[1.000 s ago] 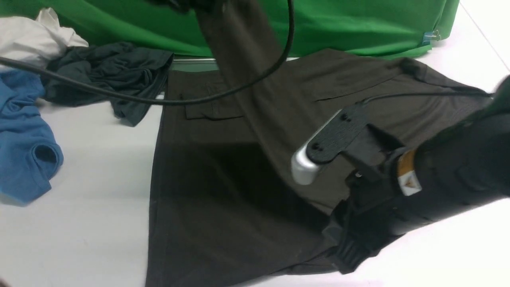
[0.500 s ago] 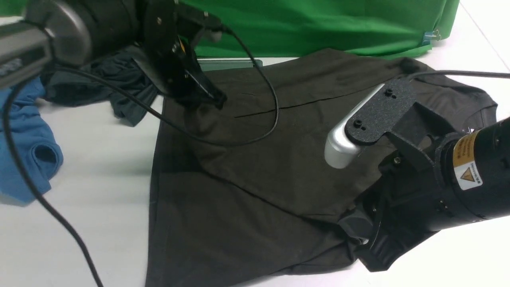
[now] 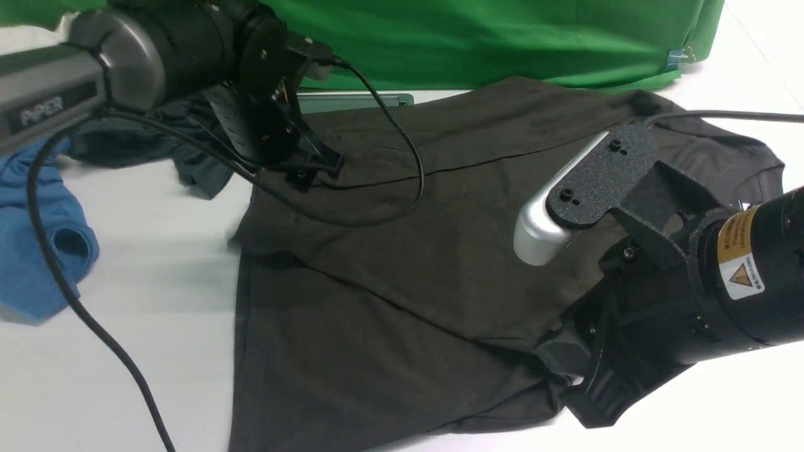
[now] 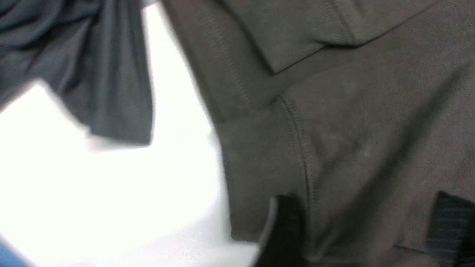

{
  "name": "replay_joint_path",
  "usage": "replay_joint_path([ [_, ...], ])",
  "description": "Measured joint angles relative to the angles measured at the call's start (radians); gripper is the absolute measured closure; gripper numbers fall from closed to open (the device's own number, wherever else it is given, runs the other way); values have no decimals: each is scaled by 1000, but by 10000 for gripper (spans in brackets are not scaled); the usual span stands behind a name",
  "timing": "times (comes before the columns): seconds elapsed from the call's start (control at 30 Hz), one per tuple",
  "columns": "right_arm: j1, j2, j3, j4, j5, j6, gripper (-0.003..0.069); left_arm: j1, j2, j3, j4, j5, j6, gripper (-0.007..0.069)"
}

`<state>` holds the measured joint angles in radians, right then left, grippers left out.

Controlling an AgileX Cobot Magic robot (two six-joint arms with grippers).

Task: Fold a long-sleeved shirt on a white desktop.
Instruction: 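Fold the left side of the black T-shirt inward over its body, then grab the top left corner of the dark shirt with the left gripper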

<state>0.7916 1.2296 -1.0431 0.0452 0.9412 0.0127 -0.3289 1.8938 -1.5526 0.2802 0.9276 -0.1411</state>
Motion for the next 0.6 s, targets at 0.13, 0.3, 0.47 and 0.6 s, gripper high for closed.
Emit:
replay_joint_path([
  [0.13, 0, -10, -32, -35, -21, 13, 384, 42, -26, -95, -93, 62, -11, 14],
  [0.3, 0, -17, -109, -63, -21, 22, 384, 183, -12, -157, -458, 70, 123, 32],
  [0.47, 0, -16, -147, -68, -25, 44, 384, 324, 107, -165, -679, 81, 228, 63],
  [0.6, 0, -16, -147, -68, -25, 54, 384, 331, 207, -165, -753, 58, 273, 64],
])
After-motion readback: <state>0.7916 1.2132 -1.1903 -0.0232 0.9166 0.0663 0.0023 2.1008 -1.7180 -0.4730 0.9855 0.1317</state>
